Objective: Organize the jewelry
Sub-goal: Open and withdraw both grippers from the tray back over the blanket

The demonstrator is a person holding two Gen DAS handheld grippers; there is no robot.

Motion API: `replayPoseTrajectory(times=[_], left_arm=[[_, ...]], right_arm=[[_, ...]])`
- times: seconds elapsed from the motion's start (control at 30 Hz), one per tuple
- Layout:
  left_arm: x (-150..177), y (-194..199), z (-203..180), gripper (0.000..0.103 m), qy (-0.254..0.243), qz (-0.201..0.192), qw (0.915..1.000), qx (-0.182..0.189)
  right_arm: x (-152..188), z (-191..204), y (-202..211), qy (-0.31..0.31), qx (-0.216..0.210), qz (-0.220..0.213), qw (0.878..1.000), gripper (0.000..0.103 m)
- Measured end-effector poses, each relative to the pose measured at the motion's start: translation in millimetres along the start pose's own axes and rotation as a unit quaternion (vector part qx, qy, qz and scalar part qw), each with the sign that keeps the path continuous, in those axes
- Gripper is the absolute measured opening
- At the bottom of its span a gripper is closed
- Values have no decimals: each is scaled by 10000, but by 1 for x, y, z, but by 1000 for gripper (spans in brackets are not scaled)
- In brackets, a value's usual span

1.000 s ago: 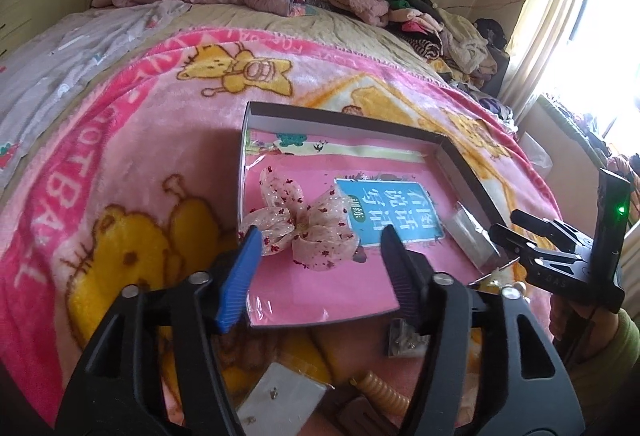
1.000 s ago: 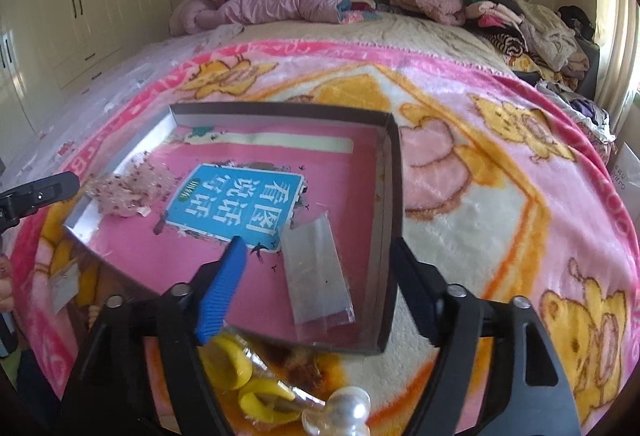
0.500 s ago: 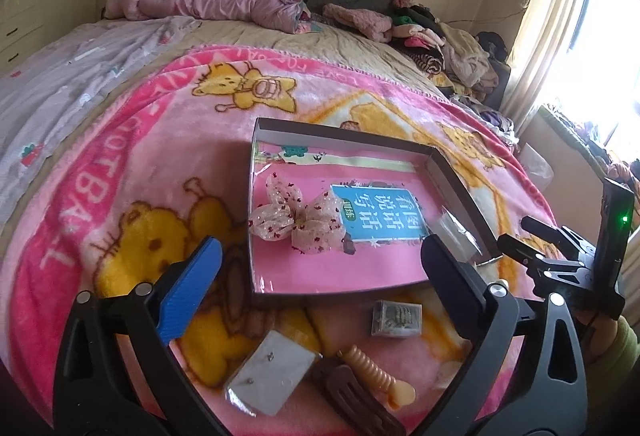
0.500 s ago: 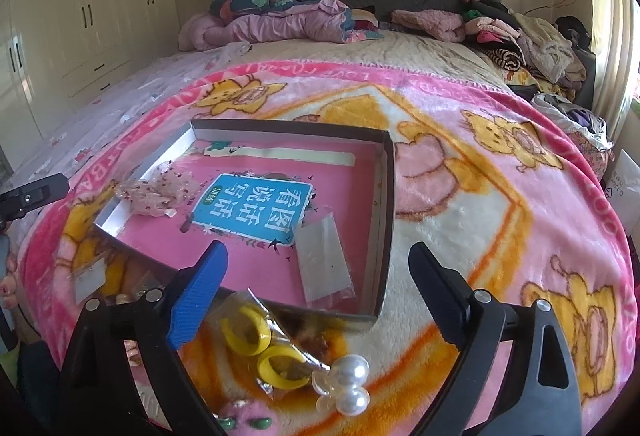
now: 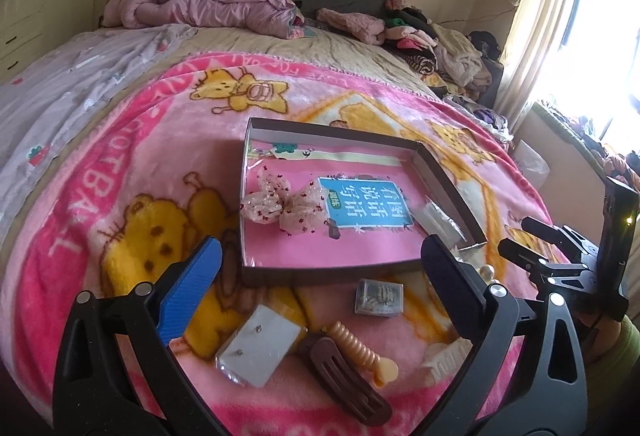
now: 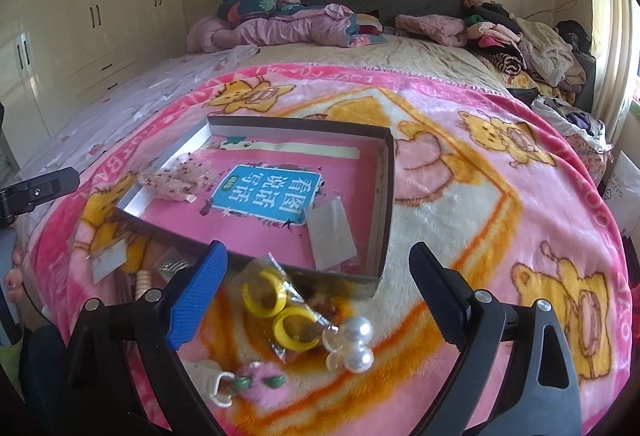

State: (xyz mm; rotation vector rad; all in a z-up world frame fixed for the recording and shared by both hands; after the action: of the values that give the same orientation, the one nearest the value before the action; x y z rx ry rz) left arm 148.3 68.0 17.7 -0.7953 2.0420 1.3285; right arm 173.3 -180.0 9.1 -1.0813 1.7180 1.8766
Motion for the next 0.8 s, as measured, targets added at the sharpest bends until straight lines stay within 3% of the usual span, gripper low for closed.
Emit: replayPoseTrajectory(times=[0.8], left_arm=[[44,21,7,91,148,184,9995,-229]], right_arm=[[41,22,37,485,-259,62,9985,93]])
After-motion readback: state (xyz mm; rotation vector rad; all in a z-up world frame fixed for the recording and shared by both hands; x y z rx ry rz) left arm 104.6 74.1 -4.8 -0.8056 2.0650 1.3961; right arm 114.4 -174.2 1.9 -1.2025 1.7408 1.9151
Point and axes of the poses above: each gripper's, at about its wrist camera, not at the fingertips, and y roughly against the way its jaws point, z to its left, x to its underside, the point moved 1 cm from there along -y, roughly the way its jaws point, and after that the axes turned 8 degrees about x, right-handed, at the moved point
